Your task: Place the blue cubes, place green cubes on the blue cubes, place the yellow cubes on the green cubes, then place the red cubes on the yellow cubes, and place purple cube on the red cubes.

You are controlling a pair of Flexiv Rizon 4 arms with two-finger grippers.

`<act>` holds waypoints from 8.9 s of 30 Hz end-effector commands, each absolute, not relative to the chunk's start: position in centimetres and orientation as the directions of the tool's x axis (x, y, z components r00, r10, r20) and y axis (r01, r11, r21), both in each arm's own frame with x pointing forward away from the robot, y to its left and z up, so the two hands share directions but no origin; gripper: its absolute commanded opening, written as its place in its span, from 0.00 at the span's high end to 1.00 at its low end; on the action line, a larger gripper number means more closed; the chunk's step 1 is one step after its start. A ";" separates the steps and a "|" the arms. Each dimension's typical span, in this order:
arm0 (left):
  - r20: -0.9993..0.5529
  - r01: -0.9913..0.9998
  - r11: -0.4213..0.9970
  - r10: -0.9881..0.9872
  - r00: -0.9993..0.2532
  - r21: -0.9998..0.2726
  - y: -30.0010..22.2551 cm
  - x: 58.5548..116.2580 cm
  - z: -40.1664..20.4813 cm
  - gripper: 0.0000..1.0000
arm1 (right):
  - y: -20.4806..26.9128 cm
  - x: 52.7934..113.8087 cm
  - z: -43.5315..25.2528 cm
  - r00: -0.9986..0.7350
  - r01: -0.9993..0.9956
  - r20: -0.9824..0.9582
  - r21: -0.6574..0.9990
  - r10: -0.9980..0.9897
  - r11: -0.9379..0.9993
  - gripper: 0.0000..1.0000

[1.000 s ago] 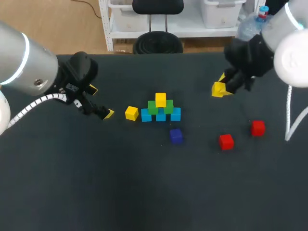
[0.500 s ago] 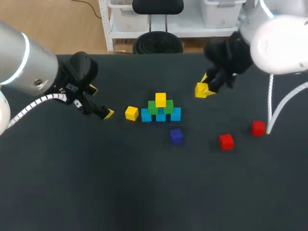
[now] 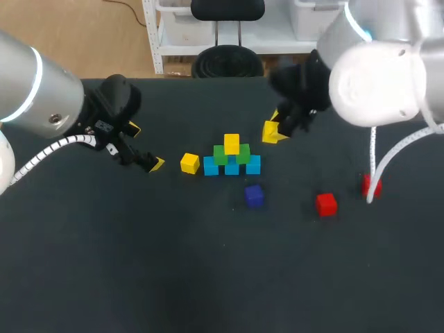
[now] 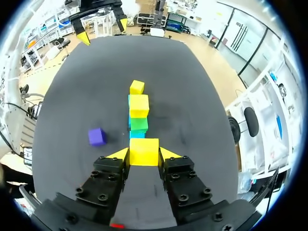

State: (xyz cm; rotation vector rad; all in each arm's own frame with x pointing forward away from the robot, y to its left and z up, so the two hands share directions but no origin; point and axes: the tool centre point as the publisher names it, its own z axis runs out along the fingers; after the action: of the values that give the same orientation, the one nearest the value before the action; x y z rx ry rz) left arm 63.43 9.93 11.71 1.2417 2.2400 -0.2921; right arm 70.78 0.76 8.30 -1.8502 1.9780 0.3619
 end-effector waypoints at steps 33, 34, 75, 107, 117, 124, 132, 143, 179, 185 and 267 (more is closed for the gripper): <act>-0.569 0.835 0.545 0.711 -0.414 0.074 10.1 63.4 11.7 0.00 | 4.1 71.6 6.7 0.025 -0.998 -0.392 -0.062 -0.919 0.000 1.00; -0.569 0.835 0.545 0.711 -0.414 0.074 10.1 63.4 11.7 0.00 | 4.2 71.6 6.7 0.027 -0.998 -0.392 -0.062 -0.920 -0.003 1.00; -0.569 0.835 0.545 0.711 -0.414 0.074 10.1 63.4 11.7 0.00 | 4.9 71.4 5.7 0.038 -0.999 -0.383 -0.027 -0.923 -0.030 1.00; -0.569 0.835 0.545 0.711 -0.414 0.074 10.1 63.4 11.7 0.00 | 5.2 71.4 5.3 0.053 -0.999 -0.385 -0.023 -0.921 -0.048 1.00; -0.569 0.835 0.545 0.711 -0.414 0.074 10.1 63.4 11.7 0.00 | 5.3 71.4 5.3 0.054 -0.999 -0.383 -0.023 -0.922 -0.049 1.00; -0.569 0.835 0.545 0.711 -0.414 0.074 10.1 63.4 11.7 0.00 | 4.9 71.7 5.5 0.048 -0.999 -0.378 -0.031 -0.924 -0.039 0.97; -0.569 0.835 0.545 0.711 -0.414 0.074 10.1 63.4 11.7 0.00 | 4.7 71.8 5.5 0.051 -0.999 -0.374 -0.035 -0.926 -0.041 0.66; -0.569 0.835 0.545 0.711 -0.414 0.074 10.1 63.4 11.7 0.00 | 4.8 71.7 5.8 0.062 -0.998 -0.375 -0.036 -0.925 -0.052 0.78; -0.569 0.835 0.545 0.711 -0.414 0.074 10.1 63.4 11.7 0.00 | 5.1 71.1 5.8 0.071 -0.997 -0.373 -0.029 -0.925 -0.065 0.77; -0.569 0.835 0.545 0.711 -0.414 0.074 10.1 63.4 11.7 0.00 | 5.1 71.1 5.7 0.075 -0.997 -0.373 -0.030 -0.925 -0.069 0.76; -0.569 0.835 0.545 0.711 -0.414 0.074 10.1 63.4 11.7 0.00 | -3.6 78.9 1.4 0.564 -0.825 -0.263 -0.155 -0.783 -0.543 0.50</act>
State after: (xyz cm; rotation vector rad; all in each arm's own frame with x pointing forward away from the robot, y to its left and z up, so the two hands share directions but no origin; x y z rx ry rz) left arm 63.43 9.93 11.71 1.2417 2.2400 -0.2920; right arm 78.57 -4.13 2.11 -2.5326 1.3351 0.2473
